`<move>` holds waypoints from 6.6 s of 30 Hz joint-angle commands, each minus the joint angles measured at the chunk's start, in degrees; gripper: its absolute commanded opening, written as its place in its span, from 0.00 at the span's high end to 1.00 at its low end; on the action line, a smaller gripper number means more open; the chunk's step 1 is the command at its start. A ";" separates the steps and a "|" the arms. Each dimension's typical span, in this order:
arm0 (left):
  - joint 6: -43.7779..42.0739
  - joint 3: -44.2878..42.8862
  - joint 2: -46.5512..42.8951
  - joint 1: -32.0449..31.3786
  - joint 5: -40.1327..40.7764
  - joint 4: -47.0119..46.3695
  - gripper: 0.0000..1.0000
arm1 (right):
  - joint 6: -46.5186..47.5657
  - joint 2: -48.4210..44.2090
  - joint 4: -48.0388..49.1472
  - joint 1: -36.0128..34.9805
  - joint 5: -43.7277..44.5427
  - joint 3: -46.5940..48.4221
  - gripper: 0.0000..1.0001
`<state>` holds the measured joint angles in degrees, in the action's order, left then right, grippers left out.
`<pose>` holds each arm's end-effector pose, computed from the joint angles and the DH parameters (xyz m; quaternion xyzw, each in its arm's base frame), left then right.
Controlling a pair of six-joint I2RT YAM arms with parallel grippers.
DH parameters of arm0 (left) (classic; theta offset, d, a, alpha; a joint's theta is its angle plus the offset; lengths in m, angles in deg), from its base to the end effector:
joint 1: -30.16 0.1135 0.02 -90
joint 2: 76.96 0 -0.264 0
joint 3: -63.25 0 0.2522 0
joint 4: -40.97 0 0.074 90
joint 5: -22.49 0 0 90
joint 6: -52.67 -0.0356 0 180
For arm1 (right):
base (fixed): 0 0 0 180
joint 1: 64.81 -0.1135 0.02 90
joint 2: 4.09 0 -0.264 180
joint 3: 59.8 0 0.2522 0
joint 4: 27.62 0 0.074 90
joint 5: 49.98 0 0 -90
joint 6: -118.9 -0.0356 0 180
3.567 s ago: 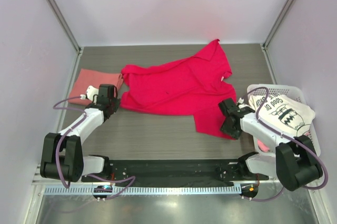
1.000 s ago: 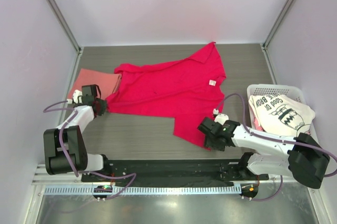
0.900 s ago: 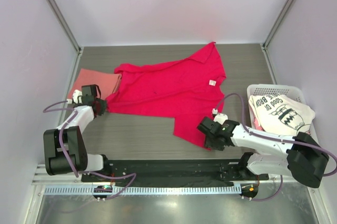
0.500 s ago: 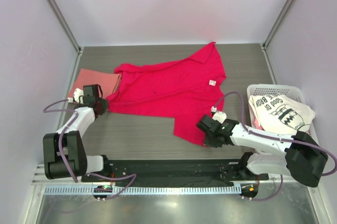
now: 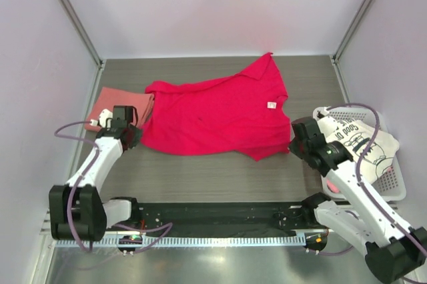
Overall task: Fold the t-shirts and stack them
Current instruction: Flatten the tshirt out, then fold the tshirt
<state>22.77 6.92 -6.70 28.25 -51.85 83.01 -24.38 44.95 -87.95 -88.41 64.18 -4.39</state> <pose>0.2364 0.0017 0.2115 -0.4955 0.8084 -0.0377 0.3156 0.1527 0.0508 0.2547 0.3007 0.8823 0.0322 0.3607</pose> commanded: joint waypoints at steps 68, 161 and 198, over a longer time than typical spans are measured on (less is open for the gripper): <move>3.89 -32.40 30.20 -0.64 4.46 10.93 0.99 | 20.93 58.09 3.59 14.19 -5.71 56.87 0.99; 14.44 5.31 13.23 -13.73 12.11 -10.20 1.00 | -4.28 16.96 41.40 10.06 18.55 -13.27 0.99; 3.98 11.36 -26.13 -7.49 2.10 13.48 0.98 | -3.67 -15.79 3.68 15.33 1.42 -6.21 0.89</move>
<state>28.12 15.20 -30.00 20.31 -51.53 96.30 -26.65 31.99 -80.93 -73.61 64.12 -7.60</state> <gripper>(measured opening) 0.012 0.054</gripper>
